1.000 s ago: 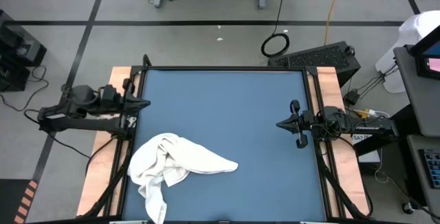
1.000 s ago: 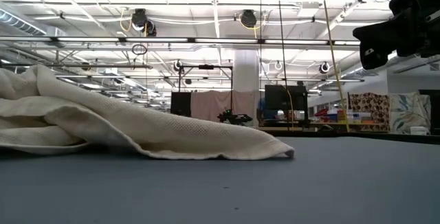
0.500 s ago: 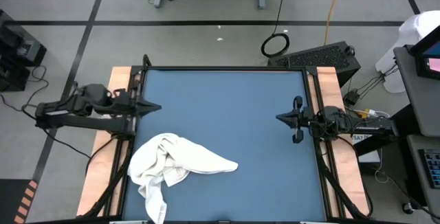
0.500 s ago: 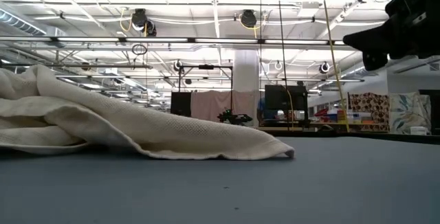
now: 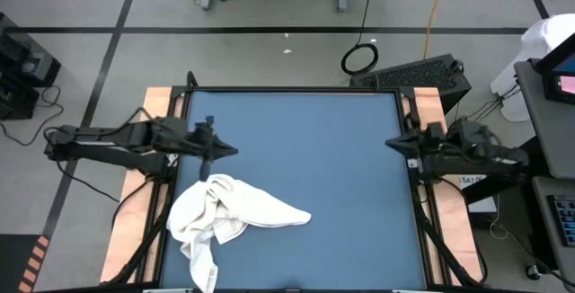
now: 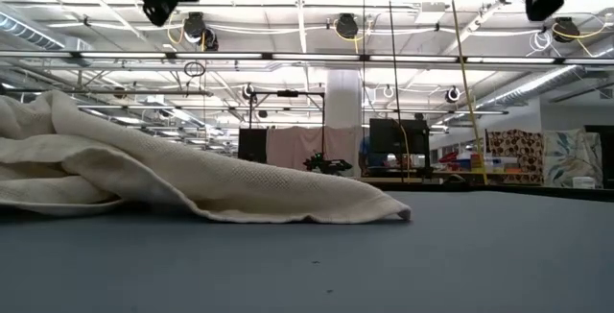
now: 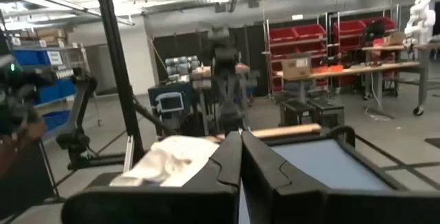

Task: Roll towel into tight, uniform cylinder
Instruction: Roll the white towel

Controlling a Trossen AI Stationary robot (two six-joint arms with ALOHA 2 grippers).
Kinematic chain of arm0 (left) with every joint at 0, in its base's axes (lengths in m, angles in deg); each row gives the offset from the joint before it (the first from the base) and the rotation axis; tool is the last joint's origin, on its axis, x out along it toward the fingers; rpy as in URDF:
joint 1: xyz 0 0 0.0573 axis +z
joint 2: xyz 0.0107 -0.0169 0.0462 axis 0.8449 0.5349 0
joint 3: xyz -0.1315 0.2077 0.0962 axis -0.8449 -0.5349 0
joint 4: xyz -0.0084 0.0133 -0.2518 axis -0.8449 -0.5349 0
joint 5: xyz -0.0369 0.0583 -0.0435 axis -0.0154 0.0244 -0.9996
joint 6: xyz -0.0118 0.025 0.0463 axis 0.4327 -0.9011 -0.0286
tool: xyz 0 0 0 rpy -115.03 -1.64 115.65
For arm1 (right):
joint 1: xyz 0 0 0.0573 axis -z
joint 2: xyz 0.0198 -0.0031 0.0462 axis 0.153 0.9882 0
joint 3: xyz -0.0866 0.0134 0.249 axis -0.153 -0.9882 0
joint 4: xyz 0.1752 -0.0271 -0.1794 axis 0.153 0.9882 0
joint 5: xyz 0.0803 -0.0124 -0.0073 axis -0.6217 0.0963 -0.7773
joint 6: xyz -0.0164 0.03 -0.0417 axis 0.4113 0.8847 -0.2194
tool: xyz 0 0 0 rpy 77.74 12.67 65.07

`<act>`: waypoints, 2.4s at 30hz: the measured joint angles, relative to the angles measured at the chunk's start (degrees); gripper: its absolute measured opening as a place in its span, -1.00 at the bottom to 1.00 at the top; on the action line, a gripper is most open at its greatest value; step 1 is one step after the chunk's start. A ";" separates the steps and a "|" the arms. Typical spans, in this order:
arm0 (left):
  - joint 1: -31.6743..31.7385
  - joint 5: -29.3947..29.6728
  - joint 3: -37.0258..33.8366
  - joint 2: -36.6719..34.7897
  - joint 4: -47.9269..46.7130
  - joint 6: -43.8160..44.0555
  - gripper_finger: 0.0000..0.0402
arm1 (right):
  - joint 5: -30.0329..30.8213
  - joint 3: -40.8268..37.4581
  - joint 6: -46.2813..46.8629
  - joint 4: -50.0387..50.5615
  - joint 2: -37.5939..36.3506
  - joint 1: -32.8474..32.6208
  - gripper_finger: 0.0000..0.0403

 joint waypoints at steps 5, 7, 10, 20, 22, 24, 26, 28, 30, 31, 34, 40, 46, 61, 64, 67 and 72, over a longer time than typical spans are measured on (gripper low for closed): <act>-1.62 0.46 0.00 7.29 0.52 2.94 -0.99 | -0.29 6.91 0.11 2.40 9.31 -0.02 -1.00; -2.26 0.50 0.00 10.04 1.20 3.60 -0.99 | -0.29 8.80 0.05 3.97 13.61 -0.02 -1.00; -3.68 0.74 0.00 12.87 1.69 6.08 -0.99 | -0.29 9.50 0.21 5.64 19.64 -0.05 -1.00; -12.74 0.78 0.00 19.68 4.63 16.16 -0.99 | 3.73 9.37 6.22 9.19 39.02 -5.72 -1.00; -15.27 0.76 0.00 21.97 7.58 18.03 -0.99 | 4.63 9.37 6.91 7.62 43.70 -8.19 -1.00; -17.99 0.75 0.02 24.49 9.73 18.47 -0.99 | 4.59 9.37 7.75 6.31 48.64 -11.10 -1.00; -20.39 1.67 0.02 26.95 10.46 19.63 -0.99 | 4.52 9.37 8.27 3.82 53.79 -14.26 -1.00; -22.21 3.88 0.02 29.24 10.51 21.17 -0.99 | 4.55 9.37 7.88 1.06 59.08 -17.27 -1.00; -23.65 6.82 0.02 31.40 10.36 22.90 -0.99 | 4.49 9.37 7.40 -3.55 64.29 -19.76 -1.00; -24.27 8.07 0.02 32.48 10.37 24.09 -0.99 | 4.46 9.37 7.36 -5.55 66.48 -20.75 -1.00; -25.81 9.81 0.02 35.35 10.51 27.05 -0.99 | 4.68 9.37 7.32 -13.53 73.09 -22.86 -0.94; -27.99 14.74 0.02 40.55 15.58 28.29 -0.99 | 4.84 9.39 6.50 -25.39 84.25 -25.00 -0.61; -29.26 20.81 0.04 46.48 23.64 25.69 -0.92 | 8.35 9.42 7.41 -33.25 91.74 -24.84 -0.24; -30.02 24.69 0.09 50.78 34.56 25.19 -0.46 | 12.79 9.50 7.39 -42.74 99.65 -24.83 -0.55; -30.38 24.68 0.07 50.78 36.27 25.45 -0.45 | 13.77 9.50 8.07 -42.80 99.68 -25.43 -0.88; -31.17 24.67 0.07 50.78 39.94 25.48 -0.45 | 14.50 9.50 8.51 -42.82 99.62 -25.98 -0.93; -34.12 25.48 0.07 50.78 47.98 22.21 -0.45 | 15.04 9.35 12.40 -41.14 95.68 -26.55 -0.91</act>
